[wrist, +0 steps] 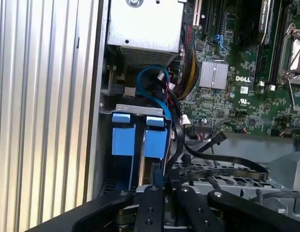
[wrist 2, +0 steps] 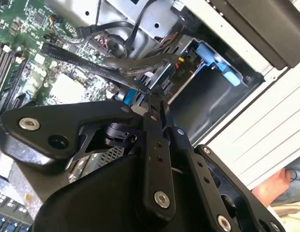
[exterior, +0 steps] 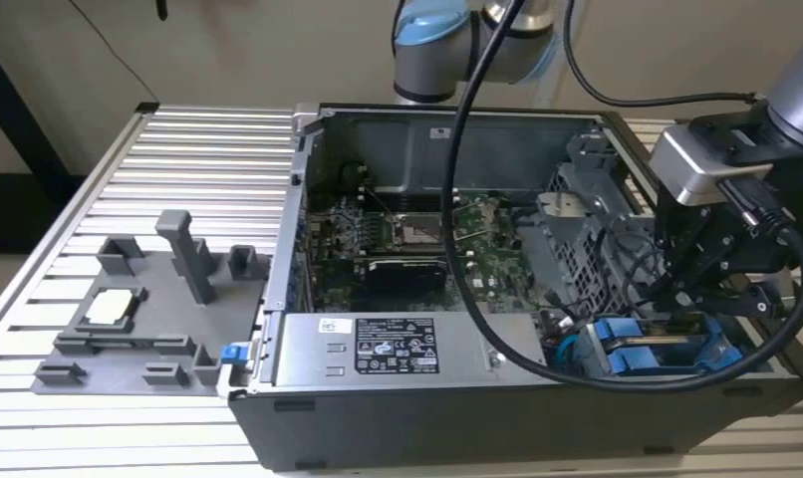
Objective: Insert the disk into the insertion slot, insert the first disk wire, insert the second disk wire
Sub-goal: 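Insert the second disk wire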
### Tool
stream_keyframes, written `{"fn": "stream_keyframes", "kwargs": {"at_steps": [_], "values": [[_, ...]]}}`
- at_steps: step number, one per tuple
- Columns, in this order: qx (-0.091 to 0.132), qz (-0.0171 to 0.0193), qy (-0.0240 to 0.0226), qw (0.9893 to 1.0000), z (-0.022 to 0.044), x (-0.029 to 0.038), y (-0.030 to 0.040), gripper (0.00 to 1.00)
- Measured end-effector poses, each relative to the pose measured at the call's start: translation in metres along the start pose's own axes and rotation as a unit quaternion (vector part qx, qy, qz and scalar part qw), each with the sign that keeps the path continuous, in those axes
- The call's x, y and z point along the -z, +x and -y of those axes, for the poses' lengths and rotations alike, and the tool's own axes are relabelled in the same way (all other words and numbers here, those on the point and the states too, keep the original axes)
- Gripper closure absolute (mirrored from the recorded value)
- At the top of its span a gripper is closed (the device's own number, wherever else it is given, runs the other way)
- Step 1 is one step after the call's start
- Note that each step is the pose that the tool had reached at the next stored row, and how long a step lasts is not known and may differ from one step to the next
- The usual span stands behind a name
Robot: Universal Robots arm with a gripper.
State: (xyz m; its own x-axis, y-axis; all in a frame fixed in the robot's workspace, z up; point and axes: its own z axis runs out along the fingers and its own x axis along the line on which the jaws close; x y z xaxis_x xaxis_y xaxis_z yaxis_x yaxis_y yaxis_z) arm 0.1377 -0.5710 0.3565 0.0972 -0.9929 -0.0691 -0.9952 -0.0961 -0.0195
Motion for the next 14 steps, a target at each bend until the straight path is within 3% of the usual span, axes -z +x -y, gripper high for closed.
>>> {"fn": "stream_keyframes", "kwargs": {"at_steps": [6, 14], "values": [[-0.015, -0.0013, 0.0009, 0.9999, 0.0011, -0.0025, 0.0003, 0.84], [-0.019, -0.0023, 0.0009, 0.9998, 0.0016, -0.006, 0.0023, 0.84]]}}
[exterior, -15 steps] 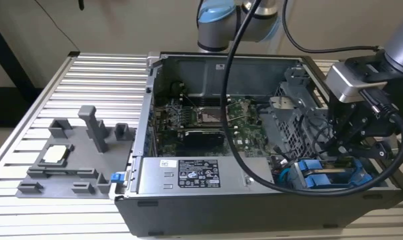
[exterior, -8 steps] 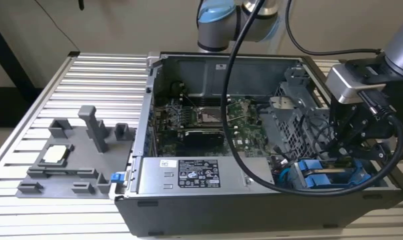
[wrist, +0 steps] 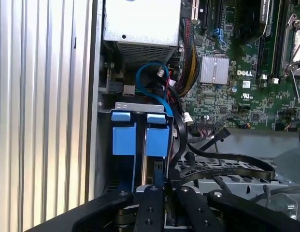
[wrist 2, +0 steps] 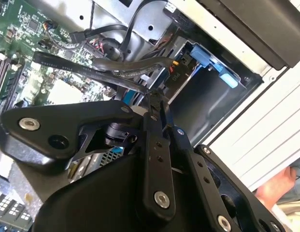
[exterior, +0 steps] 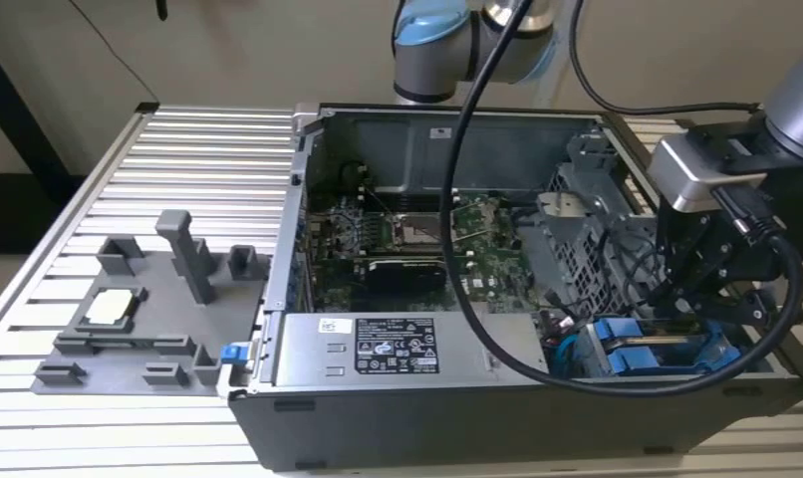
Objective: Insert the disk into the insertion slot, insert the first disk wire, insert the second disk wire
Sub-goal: 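Insert the second disk wire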
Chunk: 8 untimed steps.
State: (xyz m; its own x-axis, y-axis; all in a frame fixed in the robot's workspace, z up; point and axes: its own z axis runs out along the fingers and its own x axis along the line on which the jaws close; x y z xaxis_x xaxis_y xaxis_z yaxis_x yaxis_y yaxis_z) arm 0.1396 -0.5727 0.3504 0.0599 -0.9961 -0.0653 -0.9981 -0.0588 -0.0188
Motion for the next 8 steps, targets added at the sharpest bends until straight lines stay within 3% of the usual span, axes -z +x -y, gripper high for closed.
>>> {"fn": "stream_keyframes", "kwargs": {"at_steps": [8], "values": [[-0.005, -0.0001, 0.0003, 1.0, 0.0021, -0.0051, 0.0027, 0.84]]}}
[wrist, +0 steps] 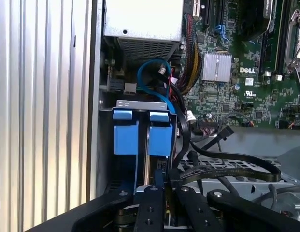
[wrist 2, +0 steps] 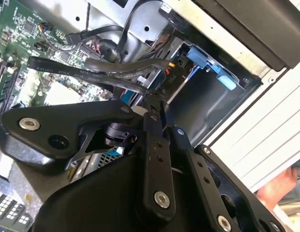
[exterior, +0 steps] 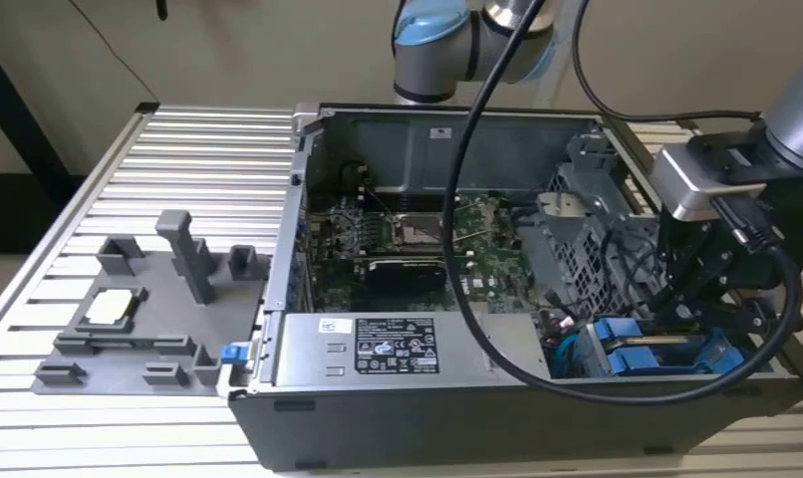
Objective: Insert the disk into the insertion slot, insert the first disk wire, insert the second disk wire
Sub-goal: 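Insert the second disk wire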
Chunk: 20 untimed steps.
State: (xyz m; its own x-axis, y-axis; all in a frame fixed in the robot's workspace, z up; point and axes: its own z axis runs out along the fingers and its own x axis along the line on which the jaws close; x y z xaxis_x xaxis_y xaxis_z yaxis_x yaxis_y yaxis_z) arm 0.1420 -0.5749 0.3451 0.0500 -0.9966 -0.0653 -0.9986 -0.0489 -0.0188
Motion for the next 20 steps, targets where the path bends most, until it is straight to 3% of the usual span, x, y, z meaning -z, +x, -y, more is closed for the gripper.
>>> {"fn": "stream_keyframes", "kwargs": {"at_steps": [11, 17, 18, 20], "values": [[-0.004, -0.0001, 0.0002, 1.0, 0.001, -0.008, 0.001, 0.84], [-0.004, 0.0002, 0.0003, 1.0, 0.001, -0.0084, 0.001, 0.83], [-0.004, 0.0003, 0.0003, 1.0, 0.001, -0.0083, 0.0012, 0.76], [-0.004, 0.0007, 0.0003, 1.0, 0.0011, -0.0026, 0.0011, 0.76]]}}
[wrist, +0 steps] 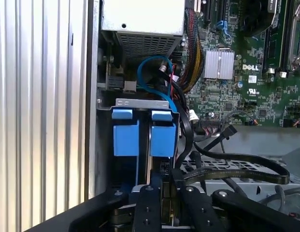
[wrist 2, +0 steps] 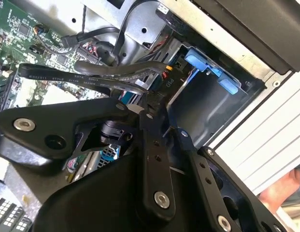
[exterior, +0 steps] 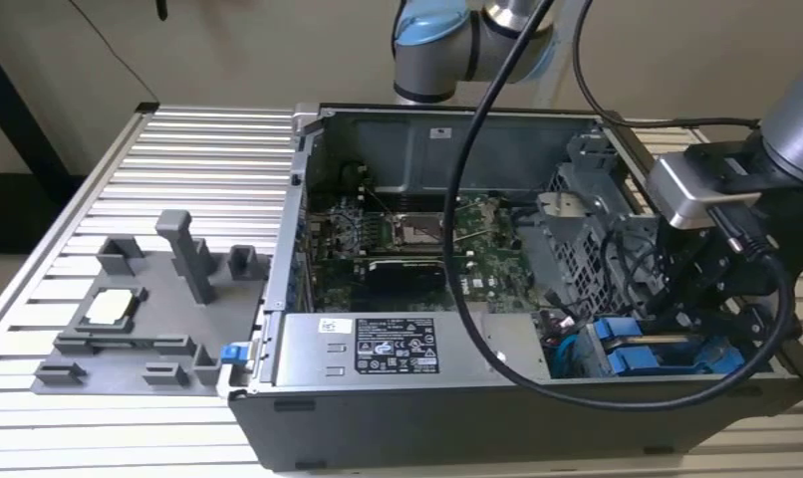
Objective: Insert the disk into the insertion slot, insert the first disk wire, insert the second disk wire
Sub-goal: 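Insert the second disk wire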
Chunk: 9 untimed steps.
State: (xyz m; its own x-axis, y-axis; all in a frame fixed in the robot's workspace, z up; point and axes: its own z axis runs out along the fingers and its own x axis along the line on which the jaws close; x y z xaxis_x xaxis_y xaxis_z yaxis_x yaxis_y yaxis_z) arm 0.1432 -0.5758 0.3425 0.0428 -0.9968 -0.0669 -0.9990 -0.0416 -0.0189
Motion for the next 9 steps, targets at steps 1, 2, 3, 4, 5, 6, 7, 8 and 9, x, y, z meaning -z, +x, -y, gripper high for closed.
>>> {"fn": "stream_keyframes", "kwargs": {"at_steps": [1, 2, 3, 4, 5, 6, 7, 8, 9], "values": [[0.0, -0.0002, 0.0, 1.0, 0.0001, 0.0048, -0.0003, 0.76], [0.0, -0.0002, 0.0, 1.0, 0.0001, 0.0096, -0.0006, 0.76], [0.0, -0.0002, 0.0, 1.0, 0.0002, 0.014, -0.001, 0.76], [0.0, -0.0002, 0.0, 1.0, 0.0003, 0.0186, -0.0012, 0.76], [0.0, -0.0002, 0.0, 1.0, 0.0004, 0.0231, -0.0015, 0.76], [0.0, -0.0002, 0.0, 1.0, 0.0005, 0.0276, -0.0019, 0.76], [0.0, -0.0002, 0.0, 1.0, 0.0005, 0.032, -0.0021, 0.76], [0.0, -0.0002, 0.0, 1.0, 0.0007, 0.0368, -0.0025, 0.76], [0.0, -0.0002, 0.0, 1.0, 0.0007, 0.0413, -0.0028, 0.76]]}}
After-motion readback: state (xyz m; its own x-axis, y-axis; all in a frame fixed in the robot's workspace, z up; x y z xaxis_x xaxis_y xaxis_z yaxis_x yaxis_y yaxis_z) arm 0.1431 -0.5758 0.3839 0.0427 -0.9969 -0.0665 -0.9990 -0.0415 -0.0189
